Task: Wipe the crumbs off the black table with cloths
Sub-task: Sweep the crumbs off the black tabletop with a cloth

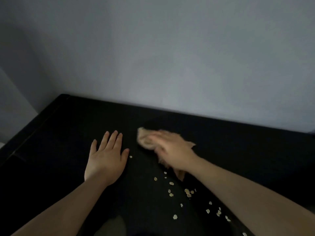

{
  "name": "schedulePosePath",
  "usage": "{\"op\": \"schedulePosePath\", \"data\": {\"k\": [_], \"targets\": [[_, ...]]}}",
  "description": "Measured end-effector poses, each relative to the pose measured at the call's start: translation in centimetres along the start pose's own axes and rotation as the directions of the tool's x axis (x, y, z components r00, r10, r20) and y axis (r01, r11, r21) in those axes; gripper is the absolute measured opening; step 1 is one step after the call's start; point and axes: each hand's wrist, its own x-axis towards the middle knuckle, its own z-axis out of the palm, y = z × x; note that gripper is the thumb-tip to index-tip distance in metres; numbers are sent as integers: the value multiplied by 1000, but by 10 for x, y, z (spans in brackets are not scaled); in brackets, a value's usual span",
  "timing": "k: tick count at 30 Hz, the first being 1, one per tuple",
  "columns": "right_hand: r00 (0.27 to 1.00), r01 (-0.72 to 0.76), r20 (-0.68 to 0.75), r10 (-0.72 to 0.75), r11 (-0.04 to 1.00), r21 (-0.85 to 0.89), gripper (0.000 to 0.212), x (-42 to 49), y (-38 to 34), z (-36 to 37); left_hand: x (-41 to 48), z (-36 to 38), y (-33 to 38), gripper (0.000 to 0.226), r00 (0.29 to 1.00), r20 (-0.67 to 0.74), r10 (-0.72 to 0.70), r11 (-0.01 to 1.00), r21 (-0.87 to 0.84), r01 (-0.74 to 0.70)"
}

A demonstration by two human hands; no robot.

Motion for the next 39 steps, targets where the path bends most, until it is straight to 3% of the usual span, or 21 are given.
{"op": "schedulePosePath", "data": {"k": [2,4,5,7,9,10,13,15,17,19,21,23,25,27,29,31,32,33,35,37,39], "targets": [[936,-329,-159,314,941,-79,40,3,41,-12,0,0,-1,58,1000,-6,-3,1000,-1,3],[675,-730,-224,703,681,-60,43,17,66,-22,1,0,0,58,1000,-6,-5,1000,4,5],[596,-798,-222,772,601,-52,46,27,62,-21,1,1,0,58,1000,-10,-7,1000,7,7],[710,-699,-217,670,710,-92,49,42,36,-6,2,1,0,58,1000,-17,-10,1000,7,10],[934,-344,-131,332,936,-77,46,32,-1,19,1,0,0,57,1000,-17,-8,1000,0,8],[985,-166,-53,164,986,-28,43,17,-15,25,1,0,1,57,1000,-18,-5,1000,0,5],[994,78,75,-76,997,-19,41,-8,1,3,-1,-3,0,56,1000,-14,-2,1000,-13,2],[987,-153,-69,145,981,-123,42,-3,43,-12,-1,-4,1,56,1000,-17,-5,1000,-20,5],[783,-618,-191,592,776,-127,46,13,70,-23,-1,-4,1,56,1000,-14,-6,1000,-16,6],[621,-783,-207,756,612,-115,48,32,57,-17,-1,-4,1,56,1000,-12,-8,1000,-11,8],[761,-646,-204,616,749,-147,44,40,23,2,-1,-4,2,56,1000,-12,-10,1000,-13,10],[959,-268,-123,257,960,-82,41,22,-11,22,-1,-5,2,56,1000,-13,-16,1000,-13,15],[997,23,71,-22,1000,-13,41,-1,-17,18,0,-4,1,55,1000,-16,-14,1000,-15,13],[995,61,82,-55,996,-68,41,-2,12,3,0,-5,0,55,1000,-14,-12,1000,-27,12],[968,-242,-101,231,963,-116,42,8,45,-9,0,-6,0,54,1000,-8,-13,999,-40,12],[721,-684,-216,659,727,-66,47,26,57,-13,0,-6,0,53,1000,-10,-17,998,-52,17],[606,-788,-232,761,615,-39,49,36,49,-10,0,-6,0,53,1000,-12,-17,998,-62,17],[581,-806,-242,777,591,-35,51,44,36,-3,0,-7,0,52,1000,-13,-16,997,-74,15],[751,-648,-244,614,757,-91,48,49,1,16,0,-7,-2,51,1000,-20,-13,995,-103,11],[953,-294,-101,286,954,-67,44,36,-27,29,1,-6,-4,49,999,-39,-14,990,-142,9],[997,-44,70,44,999,-7,46,24,-25,17,1,-6,-6,48,998,-63,-9,985,-171,-2]]}}
